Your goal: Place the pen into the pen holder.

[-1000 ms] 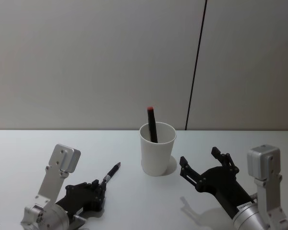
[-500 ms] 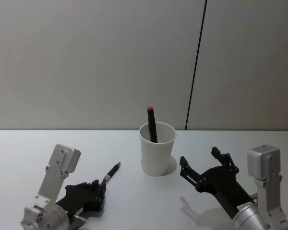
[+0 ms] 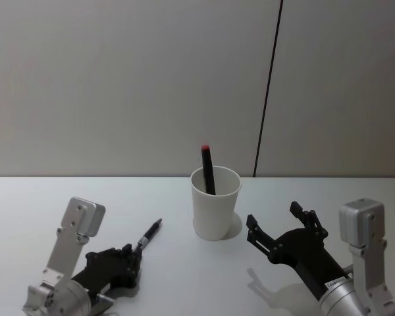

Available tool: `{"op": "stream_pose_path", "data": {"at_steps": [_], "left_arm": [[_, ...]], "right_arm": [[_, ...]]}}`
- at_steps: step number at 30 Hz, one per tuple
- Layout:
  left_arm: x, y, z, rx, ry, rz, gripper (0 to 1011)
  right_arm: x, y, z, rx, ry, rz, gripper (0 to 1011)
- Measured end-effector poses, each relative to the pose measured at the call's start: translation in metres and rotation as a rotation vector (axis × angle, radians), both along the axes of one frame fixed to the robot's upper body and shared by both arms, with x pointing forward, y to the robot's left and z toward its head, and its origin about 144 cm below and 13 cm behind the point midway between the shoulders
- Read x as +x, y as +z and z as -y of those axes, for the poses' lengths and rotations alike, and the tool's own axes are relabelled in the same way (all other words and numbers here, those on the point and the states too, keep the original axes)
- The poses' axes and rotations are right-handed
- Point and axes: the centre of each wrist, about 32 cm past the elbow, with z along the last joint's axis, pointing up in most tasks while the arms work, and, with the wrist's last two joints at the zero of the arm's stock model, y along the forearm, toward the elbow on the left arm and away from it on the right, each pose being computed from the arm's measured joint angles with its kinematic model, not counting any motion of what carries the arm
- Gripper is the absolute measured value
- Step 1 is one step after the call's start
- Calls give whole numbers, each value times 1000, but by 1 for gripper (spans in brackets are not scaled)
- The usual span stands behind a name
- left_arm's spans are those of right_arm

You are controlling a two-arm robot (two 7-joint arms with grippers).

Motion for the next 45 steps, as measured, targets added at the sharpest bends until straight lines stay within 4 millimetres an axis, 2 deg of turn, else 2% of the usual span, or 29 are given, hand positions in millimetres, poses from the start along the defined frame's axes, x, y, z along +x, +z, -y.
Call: {"op": "stream_pose_path", "data": {"at_steps": [25,45], "left_arm": [[-15,25,-23,-99,57,297,179],[3,36,-14,-193,-125,515,180]], "right_arm": [[0,0,0,0,0,0,1001],[0,0,0,0,0,-1,1001]]}}
